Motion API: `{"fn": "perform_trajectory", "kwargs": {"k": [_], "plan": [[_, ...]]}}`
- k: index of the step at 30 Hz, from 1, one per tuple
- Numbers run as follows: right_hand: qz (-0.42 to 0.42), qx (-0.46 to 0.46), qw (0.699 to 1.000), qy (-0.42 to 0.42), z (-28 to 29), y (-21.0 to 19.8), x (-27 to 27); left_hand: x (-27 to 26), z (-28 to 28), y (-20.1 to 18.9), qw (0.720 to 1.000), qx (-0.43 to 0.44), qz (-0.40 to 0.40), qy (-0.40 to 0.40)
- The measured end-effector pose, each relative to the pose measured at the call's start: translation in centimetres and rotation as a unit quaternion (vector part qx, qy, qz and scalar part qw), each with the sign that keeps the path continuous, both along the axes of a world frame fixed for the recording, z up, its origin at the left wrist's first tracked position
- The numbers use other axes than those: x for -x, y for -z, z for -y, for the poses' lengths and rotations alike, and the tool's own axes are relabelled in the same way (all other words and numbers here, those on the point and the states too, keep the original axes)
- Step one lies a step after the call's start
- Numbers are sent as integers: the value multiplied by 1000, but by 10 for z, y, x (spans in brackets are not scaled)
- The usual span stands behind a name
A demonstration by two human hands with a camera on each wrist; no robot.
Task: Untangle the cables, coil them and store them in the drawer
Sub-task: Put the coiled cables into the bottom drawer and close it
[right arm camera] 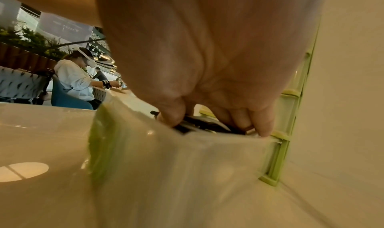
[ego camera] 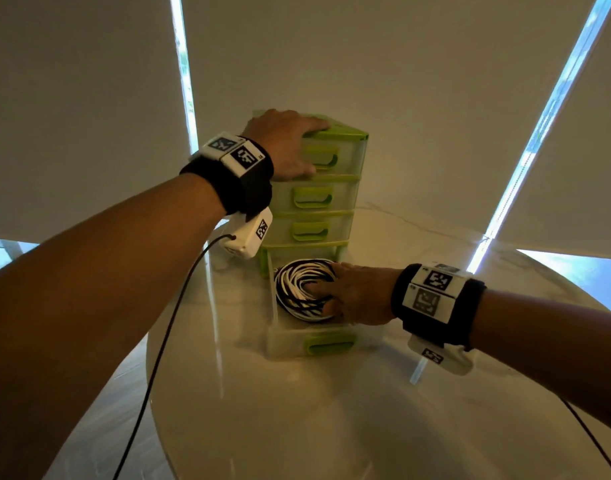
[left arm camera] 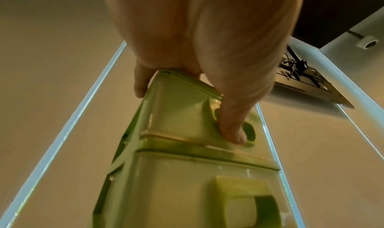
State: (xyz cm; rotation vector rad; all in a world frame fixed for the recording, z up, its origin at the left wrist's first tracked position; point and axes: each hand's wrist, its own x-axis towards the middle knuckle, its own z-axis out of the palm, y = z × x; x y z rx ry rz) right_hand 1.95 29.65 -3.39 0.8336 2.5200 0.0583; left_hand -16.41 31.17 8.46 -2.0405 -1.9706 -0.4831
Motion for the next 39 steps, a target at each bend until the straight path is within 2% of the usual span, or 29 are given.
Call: {"fn": "perform_trajectory", "kwargs": {"k": [4,8,11,18,25,31,36,39], "plan": [[41,-29,998,-39,-13,-5,15,5,-3,2,1000,-23,12,18],[-42,-28,998,22,-28,-8,29,9,-7,6,999,-37,13,31],[-106,-46,993,27,-29,-13,33,11,-10,6,998,-44,8,38],[-92,-195,976,-32,-26,-6,31,11,-11,6,998,-46,6,44],[-79,-195,975,-69,-21,-1,29,10,-12,4,999,-31,10,31],[-60,-253,962,-82,-21,-13,50,9,-14,3,999,-25,-8,25],[-92,-213,972,-33,-29,-15,64,14,-15,3,999,-26,-14,32],[-113,-109,987,34,-29,-6,48,15,-18,4,999,-31,-15,39]]}}
